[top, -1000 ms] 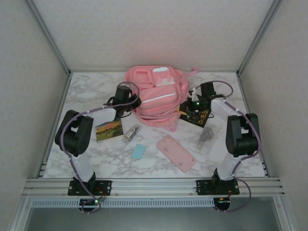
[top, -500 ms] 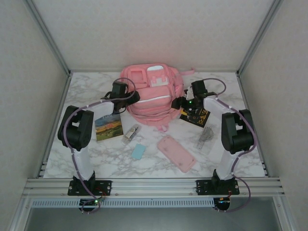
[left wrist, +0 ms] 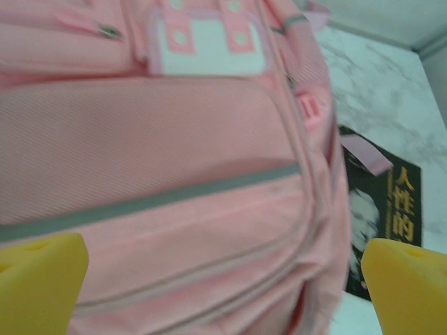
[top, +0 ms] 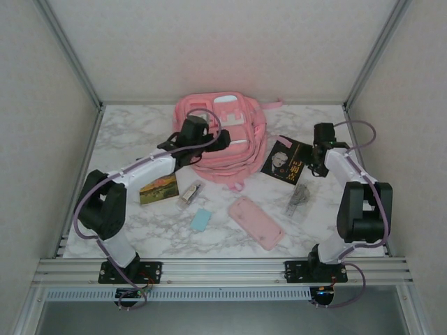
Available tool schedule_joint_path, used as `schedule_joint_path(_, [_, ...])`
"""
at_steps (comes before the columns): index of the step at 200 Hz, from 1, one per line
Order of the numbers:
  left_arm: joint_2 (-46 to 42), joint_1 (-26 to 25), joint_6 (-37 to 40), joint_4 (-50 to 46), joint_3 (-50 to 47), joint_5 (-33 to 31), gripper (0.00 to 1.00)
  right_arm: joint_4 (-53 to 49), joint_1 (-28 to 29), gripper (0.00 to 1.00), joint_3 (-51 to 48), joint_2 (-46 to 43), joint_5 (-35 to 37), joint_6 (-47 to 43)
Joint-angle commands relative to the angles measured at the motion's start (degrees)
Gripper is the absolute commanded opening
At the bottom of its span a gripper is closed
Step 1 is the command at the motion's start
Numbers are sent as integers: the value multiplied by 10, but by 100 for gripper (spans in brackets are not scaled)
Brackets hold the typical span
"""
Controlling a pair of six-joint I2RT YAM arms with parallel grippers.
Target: Pack books, pencil case, and school supplies into a backpack
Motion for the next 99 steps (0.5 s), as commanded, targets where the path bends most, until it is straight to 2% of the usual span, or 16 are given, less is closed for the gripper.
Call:
schedule_joint_path(1, [14,-15,-31,-1,2,6,100,63,-3,79,-8,34,-65,-14])
schedule_joint_path(20, [24,-27,-35,-1,6,10,100,96,-3,77,-3,69,-121,-12])
schedule_joint_path(51, [26,-30,-36,-4,8,12,100,113,-3,73,13,113,-158,-2])
schedule_joint_path(85, [19,-30,-28,-12,5,9,100,149,-3,60,-9,72,-216,13])
schedule_joint_path(99, [18,-30,-28,-12,3,10,100,156,-3,59,-20,42,-223,17])
